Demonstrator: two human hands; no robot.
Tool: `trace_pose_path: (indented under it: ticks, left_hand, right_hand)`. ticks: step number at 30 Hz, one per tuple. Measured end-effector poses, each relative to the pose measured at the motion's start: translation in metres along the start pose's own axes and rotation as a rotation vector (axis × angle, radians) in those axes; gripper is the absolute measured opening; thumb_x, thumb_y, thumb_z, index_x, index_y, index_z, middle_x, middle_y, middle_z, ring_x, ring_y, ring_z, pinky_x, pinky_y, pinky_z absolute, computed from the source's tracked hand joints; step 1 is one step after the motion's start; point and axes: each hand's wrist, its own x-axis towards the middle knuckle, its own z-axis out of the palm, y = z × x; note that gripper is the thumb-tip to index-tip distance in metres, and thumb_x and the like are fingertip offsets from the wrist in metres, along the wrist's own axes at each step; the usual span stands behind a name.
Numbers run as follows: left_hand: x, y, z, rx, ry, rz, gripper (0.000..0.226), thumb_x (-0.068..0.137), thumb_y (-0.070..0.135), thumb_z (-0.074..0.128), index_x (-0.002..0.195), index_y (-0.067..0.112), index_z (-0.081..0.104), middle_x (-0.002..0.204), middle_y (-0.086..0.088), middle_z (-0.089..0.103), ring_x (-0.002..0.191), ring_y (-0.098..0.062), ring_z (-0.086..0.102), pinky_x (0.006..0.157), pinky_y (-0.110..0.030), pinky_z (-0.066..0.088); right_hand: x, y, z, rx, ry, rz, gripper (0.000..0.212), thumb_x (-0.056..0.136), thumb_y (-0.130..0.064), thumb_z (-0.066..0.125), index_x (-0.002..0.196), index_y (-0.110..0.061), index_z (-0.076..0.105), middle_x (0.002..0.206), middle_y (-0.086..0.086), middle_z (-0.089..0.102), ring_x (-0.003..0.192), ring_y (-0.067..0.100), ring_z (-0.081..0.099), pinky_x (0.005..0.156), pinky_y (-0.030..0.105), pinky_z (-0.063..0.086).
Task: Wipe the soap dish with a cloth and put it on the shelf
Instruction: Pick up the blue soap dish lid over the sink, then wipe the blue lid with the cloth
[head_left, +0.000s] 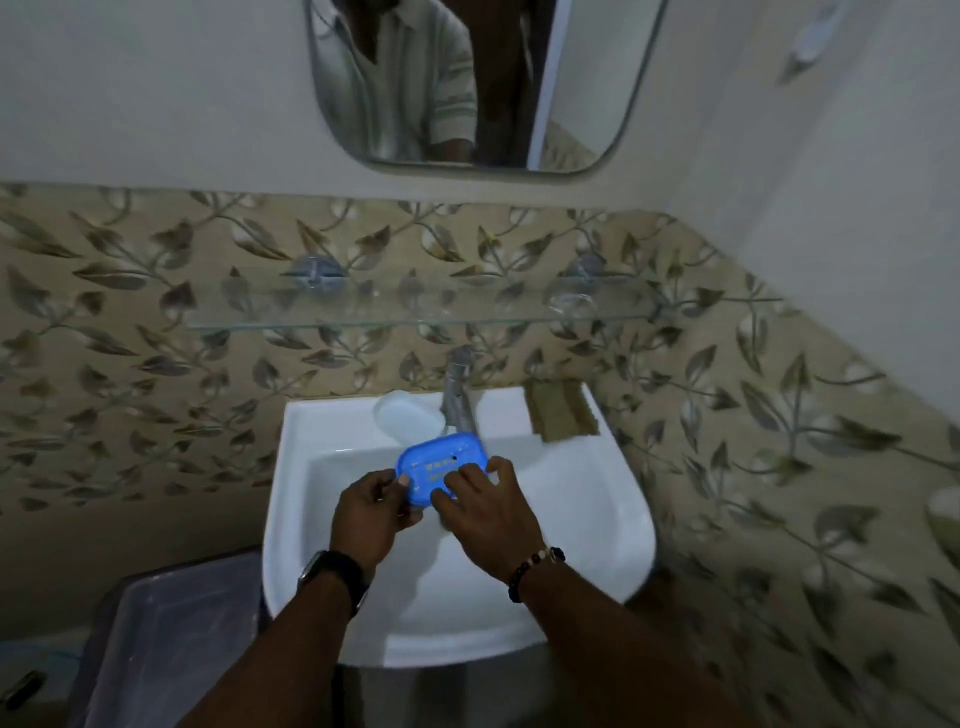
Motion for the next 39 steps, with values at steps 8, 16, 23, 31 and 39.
trace_pose_path:
  ticks: [8, 16, 23, 31, 39]
  left_hand:
    - [0.001, -0.005, 0.021, -0.031, 0.079, 0.012, 0.024, 0.102, 0.010, 0.056, 0.116, -0.007, 0.064, 0.104, -0.027, 0.071, 0.085, -0.036, 0.071, 0.064, -0.026, 0.063]
    - [-0.014, 0.000, 0.029, -0.016, 0.114, -0.006, 0.022, 0.101, 0.010, 0.056, 0.116, -0.002, 0.067, 0.106, -0.028, 0.072, 0.095, -0.042, 0.072, 0.075, -0.036, 0.065]
    - [-0.024, -0.007, 0.033, -0.005, 0.170, -0.025, 0.021, 0.101, 0.007, 0.056, 0.114, 0.001, 0.070, 0.104, -0.026, 0.073, 0.089, -0.033, 0.073, 0.085, -0.050, 0.061]
    - [-0.027, -0.005, 0.032, -0.072, 0.192, -0.029, 0.018, 0.098, 0.008, 0.060, 0.110, 0.001, 0.071, 0.094, -0.020, 0.076, 0.075, -0.023, 0.075, 0.072, -0.041, 0.065]
    - [-0.028, 0.011, 0.027, -0.143, 0.156, 0.017, 0.018, 0.097, 0.011, 0.061, 0.111, 0.003, 0.068, 0.099, -0.015, 0.079, 0.084, -0.020, 0.076, 0.069, -0.029, 0.062]
  right_hand:
    - [0.011, 0.100, 0.014, -0.109, 0.147, 0.242, 0.036, 0.098, -0.016, 0.055, 0.134, -0.014, 0.061, 0.126, 0.012, 0.066, 0.115, 0.035, 0.061, 0.096, 0.051, 0.047]
    - [0.024, 0.203, 0.058, -0.087, -0.202, 0.507, 0.055, 0.097, -0.022, 0.051, 0.151, -0.016, 0.040, 0.153, 0.013, 0.046, 0.144, 0.033, 0.038, 0.118, 0.055, 0.021]
    - [0.019, 0.200, 0.109, 0.140, -0.558, 0.681, 0.047, 0.096, -0.041, 0.049, 0.141, -0.030, 0.048, 0.151, 0.004, 0.043, 0.139, 0.032, 0.037, 0.107, 0.049, 0.035]
    - [0.012, 0.202, 0.105, 0.067, -0.414, 0.649, 0.021, 0.094, -0.016, 0.051, 0.111, -0.015, 0.064, 0.116, 0.008, 0.061, 0.111, 0.033, 0.055, 0.090, 0.046, 0.043]
    - [0.010, 0.158, 0.024, 0.749, 0.391, 0.957, 0.010, 0.098, -0.017, 0.058, 0.094, -0.018, 0.067, 0.088, 0.000, 0.064, 0.082, 0.024, 0.063, 0.073, 0.045, 0.056]
